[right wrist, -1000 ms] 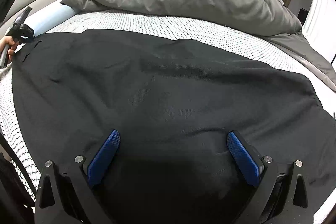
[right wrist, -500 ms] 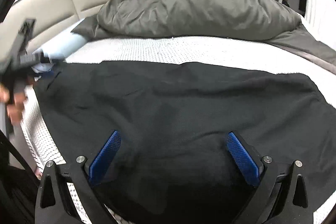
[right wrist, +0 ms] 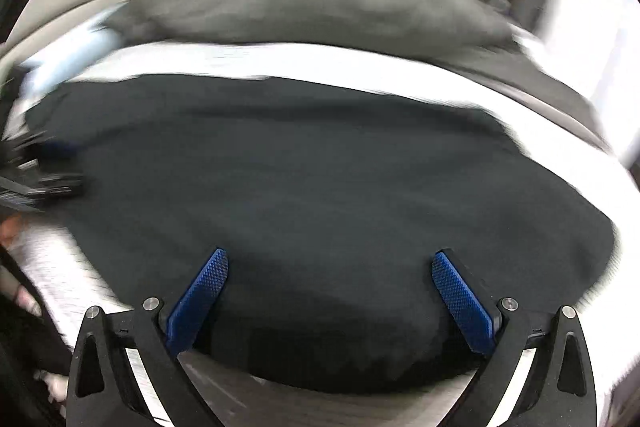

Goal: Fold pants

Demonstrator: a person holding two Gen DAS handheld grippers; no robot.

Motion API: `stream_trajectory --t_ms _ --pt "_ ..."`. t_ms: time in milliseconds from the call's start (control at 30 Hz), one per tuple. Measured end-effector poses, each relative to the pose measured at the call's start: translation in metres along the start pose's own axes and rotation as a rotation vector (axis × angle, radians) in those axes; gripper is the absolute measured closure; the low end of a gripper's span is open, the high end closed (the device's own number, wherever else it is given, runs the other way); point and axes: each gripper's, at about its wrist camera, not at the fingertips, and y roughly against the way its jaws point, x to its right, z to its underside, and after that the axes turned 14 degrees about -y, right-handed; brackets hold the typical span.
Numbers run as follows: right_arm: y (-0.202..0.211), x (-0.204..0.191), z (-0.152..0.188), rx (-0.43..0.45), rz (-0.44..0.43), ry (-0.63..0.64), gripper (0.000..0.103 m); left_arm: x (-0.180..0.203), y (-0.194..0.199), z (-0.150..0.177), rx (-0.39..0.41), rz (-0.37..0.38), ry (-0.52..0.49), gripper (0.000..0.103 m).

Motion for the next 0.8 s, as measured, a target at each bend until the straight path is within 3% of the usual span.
stream_trajectory --t_ms 67,100,167,233,300,367,500,600,700,800 --pt "-0.008 0.037 0.0 -0.006 0.051 -0.122 0.001 -0.002 -0.006 -0.008 -0.001 -0.012 -0.005 0.001" --pt "-0.009 0.053 -0.001 0.002 0.038 -0.191 0.001 -0.002 -0.008 -0.01 -0.002 -0.011 -0.003 0.001" --pt "-0.003 0.053 0.0 0.032 0.036 -0.211 0.001 -0.006 -0.012 -0.016 0.003 -0.004 0.006 0.001" --pt "0.006 0.034 -0.001 0.069 0.05 -0.155 0.0 -0.012 -0.005 -0.021 0.04 0.012 0.039 0.001" --pt "0.015 0.008 -0.006 0.089 -0.026 -0.104 0.0 -0.023 0.002 -0.032 0.086 0.035 0.061 0.001" --pt "0.021 -0.026 -0.016 0.083 -0.113 -0.031 0.0 -0.033 0.01 -0.045 0.099 0.005 0.066 0.001" --pt "0.009 -0.1 -0.048 -0.001 -0.253 0.104 0.0 -0.068 -0.011 -0.068 0.016 -0.121 0.134 0.001" --pt "-0.021 -0.146 -0.069 -0.08 -0.31 0.161 0.0 -0.09 -0.04 -0.073 -0.081 -0.092 0.206 0.001" --pt "-0.052 -0.178 -0.066 -0.154 -0.308 0.282 0.0 -0.092 -0.06 -0.073 -0.145 -0.106 0.185 0.001" --pt "-0.067 -0.172 -0.049 -0.133 -0.175 0.477 0.0 -0.088 -0.065 -0.072 -0.158 -0.123 0.133 0.0"
